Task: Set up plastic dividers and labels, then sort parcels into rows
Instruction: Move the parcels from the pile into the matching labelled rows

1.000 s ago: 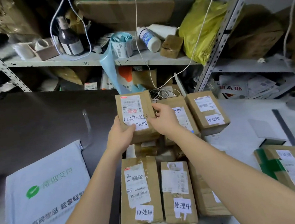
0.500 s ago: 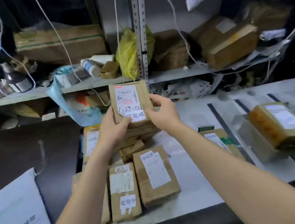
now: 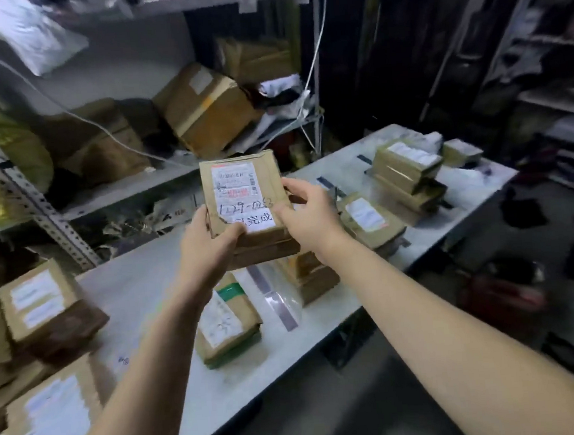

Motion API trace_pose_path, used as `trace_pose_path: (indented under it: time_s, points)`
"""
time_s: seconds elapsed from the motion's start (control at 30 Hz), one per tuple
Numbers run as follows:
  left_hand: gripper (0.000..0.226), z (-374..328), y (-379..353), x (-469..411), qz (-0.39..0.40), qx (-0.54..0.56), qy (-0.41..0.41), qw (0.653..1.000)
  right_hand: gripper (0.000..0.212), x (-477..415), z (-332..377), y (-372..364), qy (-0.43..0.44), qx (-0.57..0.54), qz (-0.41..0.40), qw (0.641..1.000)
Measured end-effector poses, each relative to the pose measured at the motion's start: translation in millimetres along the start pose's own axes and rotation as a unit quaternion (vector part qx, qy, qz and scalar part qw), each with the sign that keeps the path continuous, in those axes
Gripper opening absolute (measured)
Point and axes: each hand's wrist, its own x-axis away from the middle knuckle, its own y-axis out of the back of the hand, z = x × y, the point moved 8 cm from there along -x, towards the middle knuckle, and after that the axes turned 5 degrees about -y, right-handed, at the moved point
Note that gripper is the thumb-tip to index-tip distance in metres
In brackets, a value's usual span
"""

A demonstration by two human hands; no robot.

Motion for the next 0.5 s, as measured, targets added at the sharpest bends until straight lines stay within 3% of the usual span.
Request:
trace_pose_path:
  time_s: [0.23,0.5]
  points:
    - [0.040,-21,-144,-51,0.063,0.025,-0.004,0.998,0.042,-65,-56,118,-0.017,0.025,-0.042,0.999]
    - [0.050,17,-288,-108,0.077,0.021,0.056,0.995,0.047,-171,-147,186,-0.082,0.087,-0.009,0.993]
